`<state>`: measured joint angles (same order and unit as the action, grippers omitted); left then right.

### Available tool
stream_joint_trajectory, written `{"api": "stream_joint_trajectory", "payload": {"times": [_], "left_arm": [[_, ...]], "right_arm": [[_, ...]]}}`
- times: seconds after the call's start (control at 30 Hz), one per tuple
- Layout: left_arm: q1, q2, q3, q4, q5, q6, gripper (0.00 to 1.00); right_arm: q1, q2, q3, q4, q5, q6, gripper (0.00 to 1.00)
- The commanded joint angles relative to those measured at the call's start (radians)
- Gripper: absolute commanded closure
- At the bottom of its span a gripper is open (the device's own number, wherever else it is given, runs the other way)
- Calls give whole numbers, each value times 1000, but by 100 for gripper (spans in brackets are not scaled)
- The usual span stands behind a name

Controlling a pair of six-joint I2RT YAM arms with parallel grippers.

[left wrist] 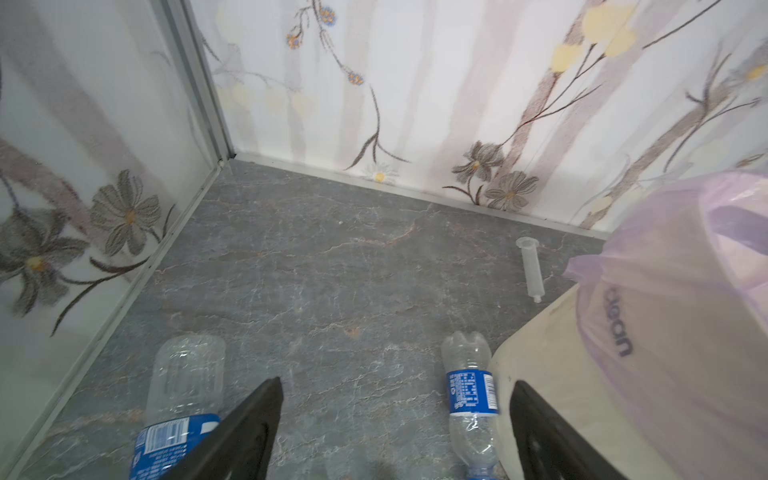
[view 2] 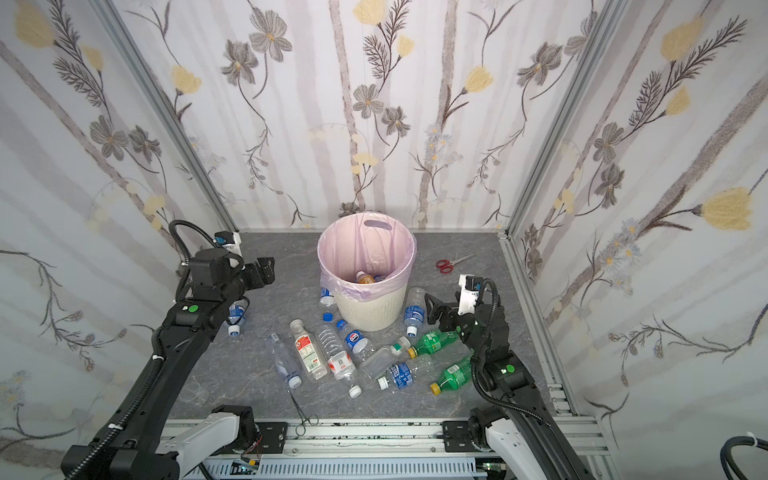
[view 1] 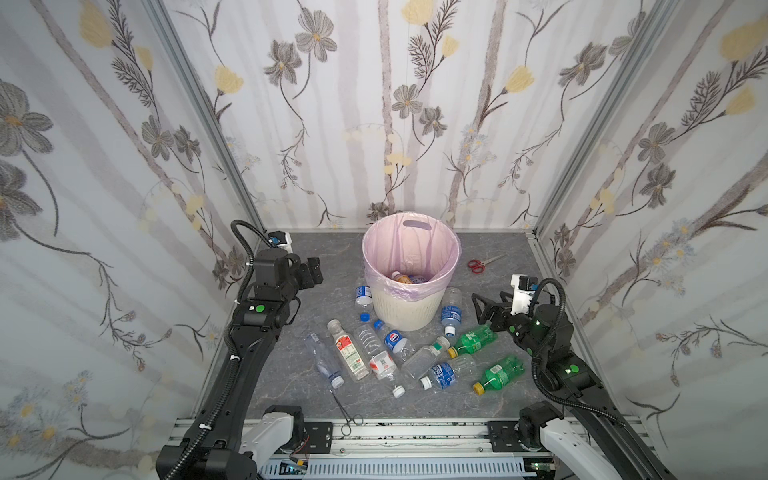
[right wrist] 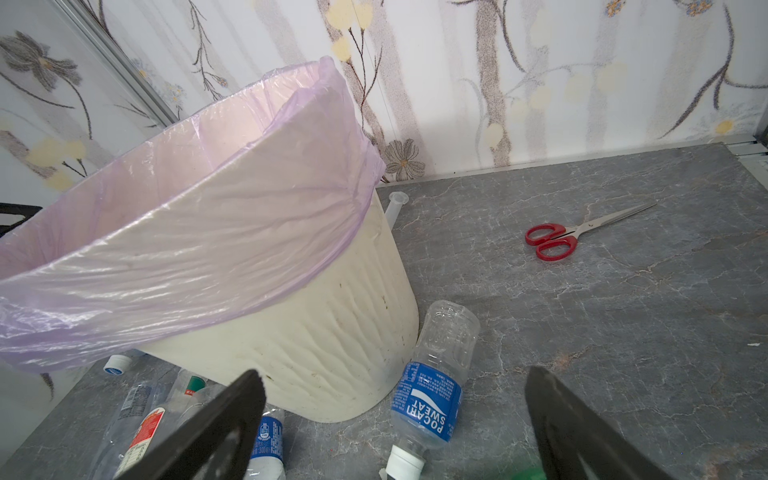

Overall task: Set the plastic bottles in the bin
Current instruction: 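Move the left gripper down to the clear blue-label water bottle beside the bin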

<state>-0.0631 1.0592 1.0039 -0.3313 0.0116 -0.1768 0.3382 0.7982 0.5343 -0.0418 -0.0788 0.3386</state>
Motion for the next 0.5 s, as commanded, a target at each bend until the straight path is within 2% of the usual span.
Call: {"api": "stream_joint_trajectory", "payload": {"times": [0.0, 0.23, 0.47], "left_arm": [[55, -4, -22, -32, -24, 54, 12], [239, 59, -59, -72, -44, 58, 11], [273, 195, -77, -49, -85, 25, 11]], "right_arm": [[-1, -1, -8, 37, 15, 5, 2], [0, -4, -17, 49, 8, 19, 2], [0, -7, -18, 59, -4, 36, 2]]}}
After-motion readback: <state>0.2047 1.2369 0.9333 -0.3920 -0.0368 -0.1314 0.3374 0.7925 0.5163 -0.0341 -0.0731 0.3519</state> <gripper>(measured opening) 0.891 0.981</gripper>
